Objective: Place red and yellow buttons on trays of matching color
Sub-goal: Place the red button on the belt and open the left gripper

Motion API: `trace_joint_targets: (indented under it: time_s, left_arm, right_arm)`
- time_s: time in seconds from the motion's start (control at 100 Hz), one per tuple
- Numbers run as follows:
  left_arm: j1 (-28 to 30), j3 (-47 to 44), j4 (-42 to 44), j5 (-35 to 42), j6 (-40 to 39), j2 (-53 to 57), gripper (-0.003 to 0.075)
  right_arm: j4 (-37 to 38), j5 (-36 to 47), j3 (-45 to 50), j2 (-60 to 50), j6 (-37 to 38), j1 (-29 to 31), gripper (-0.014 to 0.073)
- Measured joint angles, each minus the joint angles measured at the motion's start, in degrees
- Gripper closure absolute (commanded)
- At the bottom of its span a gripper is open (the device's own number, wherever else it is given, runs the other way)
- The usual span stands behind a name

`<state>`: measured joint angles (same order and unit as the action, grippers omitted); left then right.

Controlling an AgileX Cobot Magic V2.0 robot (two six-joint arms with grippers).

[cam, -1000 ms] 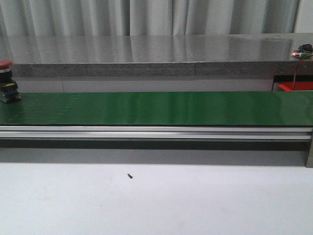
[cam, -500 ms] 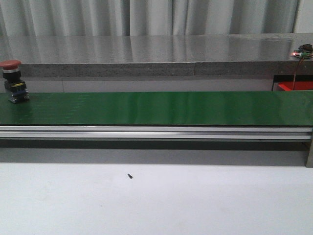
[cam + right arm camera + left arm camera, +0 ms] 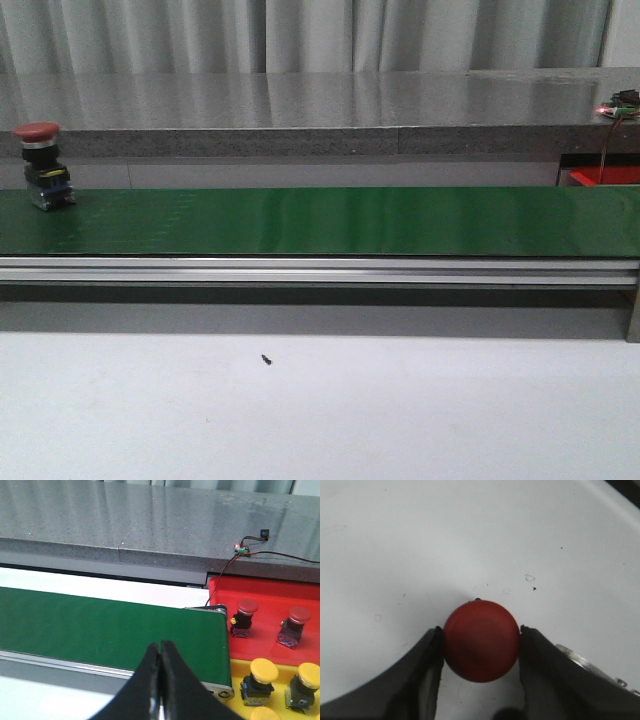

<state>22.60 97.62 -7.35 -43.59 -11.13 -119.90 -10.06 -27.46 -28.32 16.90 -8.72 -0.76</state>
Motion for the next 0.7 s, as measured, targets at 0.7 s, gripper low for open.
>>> trace_joint_targets:
  time_s: [0.7]
  left_arm:
    - [-2.7,-9.9,1.8,-4.5,6.0,21.4,0.0512]
  right_arm:
    - [0.0,0.0,0.0,0.0,0.0,0.0,0.0662]
